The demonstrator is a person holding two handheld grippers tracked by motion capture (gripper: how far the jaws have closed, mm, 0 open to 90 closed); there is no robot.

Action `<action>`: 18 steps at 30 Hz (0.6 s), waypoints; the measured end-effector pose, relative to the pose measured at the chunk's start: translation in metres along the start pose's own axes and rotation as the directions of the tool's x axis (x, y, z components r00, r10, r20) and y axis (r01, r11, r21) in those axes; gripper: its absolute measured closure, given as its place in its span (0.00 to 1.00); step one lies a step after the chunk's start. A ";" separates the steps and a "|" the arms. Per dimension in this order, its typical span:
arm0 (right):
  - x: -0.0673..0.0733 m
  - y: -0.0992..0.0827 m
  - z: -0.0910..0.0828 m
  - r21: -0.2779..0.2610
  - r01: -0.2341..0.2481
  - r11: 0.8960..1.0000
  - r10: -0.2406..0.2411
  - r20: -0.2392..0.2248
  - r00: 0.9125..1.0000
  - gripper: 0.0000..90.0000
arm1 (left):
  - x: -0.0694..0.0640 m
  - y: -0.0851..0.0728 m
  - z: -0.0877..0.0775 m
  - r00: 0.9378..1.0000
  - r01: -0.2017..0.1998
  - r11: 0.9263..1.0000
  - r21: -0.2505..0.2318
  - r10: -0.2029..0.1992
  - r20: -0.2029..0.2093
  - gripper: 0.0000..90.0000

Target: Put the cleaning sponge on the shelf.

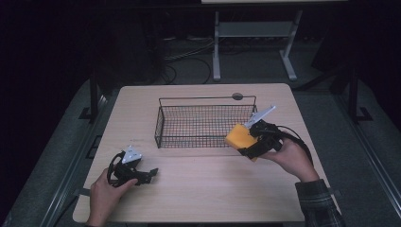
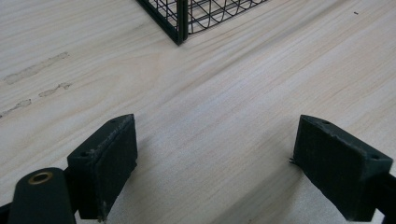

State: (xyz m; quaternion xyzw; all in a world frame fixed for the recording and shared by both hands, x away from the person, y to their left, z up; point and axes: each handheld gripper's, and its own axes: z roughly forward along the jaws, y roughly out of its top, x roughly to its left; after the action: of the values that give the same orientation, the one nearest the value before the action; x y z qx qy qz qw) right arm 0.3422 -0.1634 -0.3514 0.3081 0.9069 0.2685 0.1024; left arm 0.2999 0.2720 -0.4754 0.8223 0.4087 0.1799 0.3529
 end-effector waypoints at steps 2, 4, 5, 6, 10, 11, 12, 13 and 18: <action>-0.001 0.000 0.000 -0.001 -0.002 1.000 0.002 0.000 1.000 0.26 | 0.000 0.000 0.000 1.000 0.000 1.000 0.000 0.000 0.000 0.14; -0.004 0.000 -0.001 -0.003 -0.005 1.000 0.005 0.004 1.000 0.26 | 0.000 0.000 0.000 1.000 0.001 1.000 0.001 -0.001 0.000 0.14; -0.007 0.000 -0.001 -0.002 -0.008 1.000 0.008 0.009 1.000 0.26 | 0.000 0.000 0.000 1.000 0.000 1.000 0.000 0.000 0.000 0.14; -0.007 0.000 -0.001 -0.002 -0.008 1.000 0.008 0.009 1.000 0.26 | 0.000 0.000 0.000 1.000 0.000 1.000 0.000 0.000 0.000 0.14; -0.013 0.001 -0.001 -0.004 -0.015 1.000 0.015 0.018 1.000 0.26 | 0.000 0.000 0.000 1.000 0.000 1.000 0.000 0.000 0.000 0.14; -0.014 0.001 -0.002 -0.002 -0.016 1.000 0.016 0.020 1.000 0.26 | 0.000 0.000 0.000 1.000 0.000 1.000 0.000 0.000 0.000 0.14; -0.016 0.001 -0.002 -0.003 -0.020 1.000 0.021 0.024 1.000 0.26 | 0.000 0.000 0.000 1.000 0.000 1.000 0.000 0.000 0.000 0.14; -0.016 0.001 -0.002 -0.003 -0.020 1.000 0.021 0.024 1.000 0.26 | 0.000 0.000 0.000 1.000 0.000 1.000 0.000 0.000 0.000 0.14; -0.025 0.003 -0.004 -0.012 -0.035 0.999 0.035 0.038 0.999 0.26 | 0.000 0.000 0.000 1.000 0.000 1.000 0.000 0.000 0.000 0.14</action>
State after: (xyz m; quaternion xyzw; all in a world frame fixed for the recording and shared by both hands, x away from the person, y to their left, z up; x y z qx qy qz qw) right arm 0.3618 -0.1782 -0.3454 0.3284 0.8978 0.2693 0.1169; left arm 0.2999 0.2720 -0.4754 0.8223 0.4087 0.1800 0.3527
